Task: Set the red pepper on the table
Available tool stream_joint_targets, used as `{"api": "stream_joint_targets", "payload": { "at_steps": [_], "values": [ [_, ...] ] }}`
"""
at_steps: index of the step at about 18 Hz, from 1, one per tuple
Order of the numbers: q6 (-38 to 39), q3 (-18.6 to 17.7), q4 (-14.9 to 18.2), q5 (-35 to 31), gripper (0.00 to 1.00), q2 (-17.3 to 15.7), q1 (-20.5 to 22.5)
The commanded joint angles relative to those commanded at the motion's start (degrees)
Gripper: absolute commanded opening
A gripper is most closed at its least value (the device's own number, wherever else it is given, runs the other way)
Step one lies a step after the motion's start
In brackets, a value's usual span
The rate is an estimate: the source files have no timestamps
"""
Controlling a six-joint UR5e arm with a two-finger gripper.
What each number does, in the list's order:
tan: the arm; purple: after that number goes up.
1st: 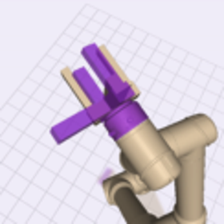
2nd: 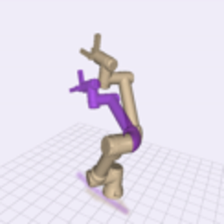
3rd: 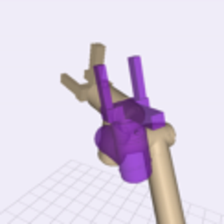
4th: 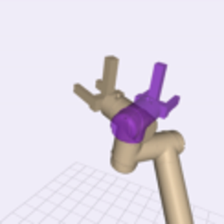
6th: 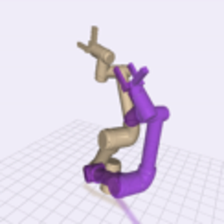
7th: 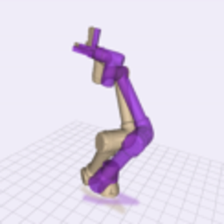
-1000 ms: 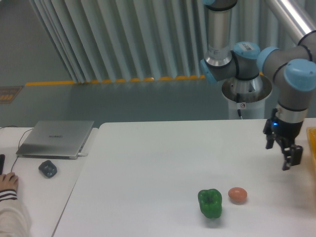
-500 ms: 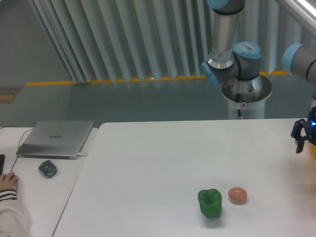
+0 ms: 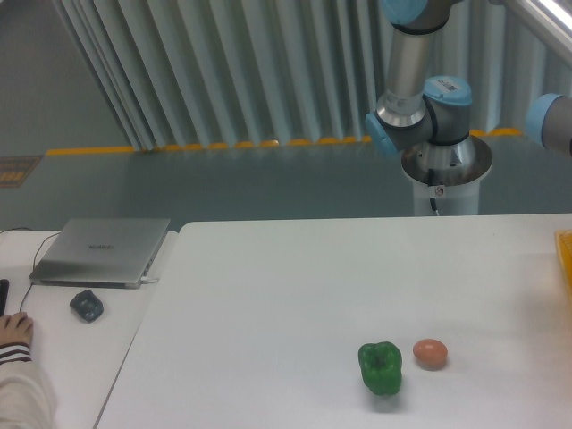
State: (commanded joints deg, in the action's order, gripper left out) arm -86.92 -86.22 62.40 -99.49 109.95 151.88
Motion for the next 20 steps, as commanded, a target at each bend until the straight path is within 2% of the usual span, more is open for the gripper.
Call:
{"api": "stream_joint_targets", "payload": {
  "at_steps": [7, 11, 20],
  "values": [
    [0.0, -0.8, 0.3, -0.8, 1.00, 1.9, 0.4],
    [0.0, -1.7, 0.4, 0.7, 1.00, 2.2, 2.0],
    [-3.1, -1.0, -0.3, 0.4, 1.00, 5.0, 4.2]
  ]
}}
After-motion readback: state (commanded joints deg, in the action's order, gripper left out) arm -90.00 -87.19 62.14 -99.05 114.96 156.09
